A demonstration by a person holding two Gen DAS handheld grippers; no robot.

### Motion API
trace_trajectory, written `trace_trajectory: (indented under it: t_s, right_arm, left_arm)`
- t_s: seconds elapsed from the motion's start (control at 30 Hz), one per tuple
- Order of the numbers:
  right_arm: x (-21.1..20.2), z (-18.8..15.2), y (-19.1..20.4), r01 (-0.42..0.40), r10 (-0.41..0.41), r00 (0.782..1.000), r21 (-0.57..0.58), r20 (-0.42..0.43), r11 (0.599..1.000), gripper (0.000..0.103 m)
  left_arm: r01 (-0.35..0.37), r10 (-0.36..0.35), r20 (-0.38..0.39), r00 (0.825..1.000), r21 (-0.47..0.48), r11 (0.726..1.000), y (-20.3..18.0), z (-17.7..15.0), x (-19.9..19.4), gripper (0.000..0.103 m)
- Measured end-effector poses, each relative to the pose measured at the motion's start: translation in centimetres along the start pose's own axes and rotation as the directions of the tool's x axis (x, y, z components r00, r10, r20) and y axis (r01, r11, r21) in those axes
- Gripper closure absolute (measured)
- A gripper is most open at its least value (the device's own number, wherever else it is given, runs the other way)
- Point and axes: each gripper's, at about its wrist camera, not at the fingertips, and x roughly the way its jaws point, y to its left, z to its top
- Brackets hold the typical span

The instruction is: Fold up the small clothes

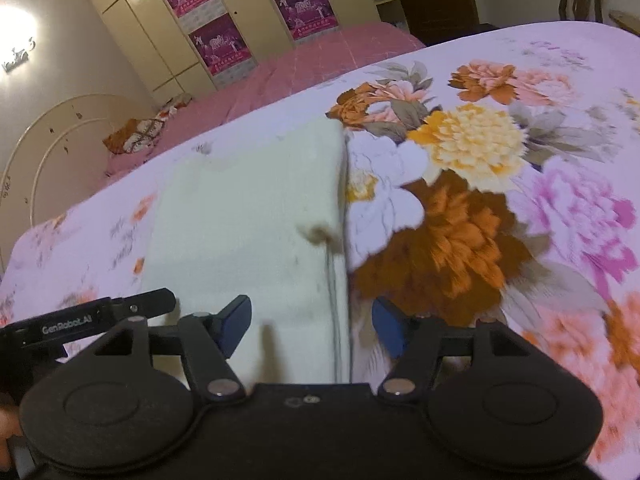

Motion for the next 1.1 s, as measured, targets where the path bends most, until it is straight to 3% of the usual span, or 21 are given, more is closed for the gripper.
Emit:
trace_trajectory:
  t_s: [0.2,0.3,0.4,0.57,0.73,0.83,0.97,1.1]
  right_arm:
    - [2.7,1.5,-1.3,-0.044,0.044,0.999,0.049,-0.005,0.998,0.035]
    - [3.9,1.6,-1.8,-0.094,0.096,0.995,0.078,-0.019,0.993,0.035]
    - [4.6,1.5,-1.9,-0.141,0.145,0.989,0.108,-0.027,0.984,0.049]
    - [4.2,1.4,-1.3,-0.147,0.148,0.989,0.081,-0.012,0.986,0.067]
    - [5.3,1.7,-1.6,-0.155,0.158,0.987,0.103,-0.029,0.983,0.058]
    - [5.8,2.0,-1.0,-0.141,0.144,0.989,0.091,-0.027,0.986,0.058]
    - [5.0,1.8,-0.3,-0.137,0.138,0.990,0.069,-0.016,0.988,0.071]
    - [4.3,1.8,0.2,-0.139,0.139,0.990,0.069,0.011,0.988,0.073]
  left_arm:
    - [0.034,-0.034,-0.016,0.999,0.005,0.999,-0.2,0.1,2.0,0.017]
    - [0.079,-0.079,-0.015,0.997,-0.002,0.997,-0.5,0.2,2.3,0.030]
    - [0.081,-0.081,-0.008,0.997,-0.004,0.997,-1.1,0.1,2.3,0.031]
    - [0.105,-0.105,-0.007,0.994,-0.014,0.994,-1.4,0.0,1.9,0.046]
    - [0.111,-0.111,-0.015,0.994,-0.029,0.993,-1.2,0.2,2.9,0.046]
    - [0.102,-0.103,-0.017,0.995,-0.019,0.995,-1.5,0.3,2.8,0.050]
    - [0.092,-0.092,0.001,0.996,0.015,0.996,-2.1,0.2,2.1,0.062]
    - [0.091,-0.092,0.018,0.996,0.036,0.995,-2.3,0.4,1.3,0.069]
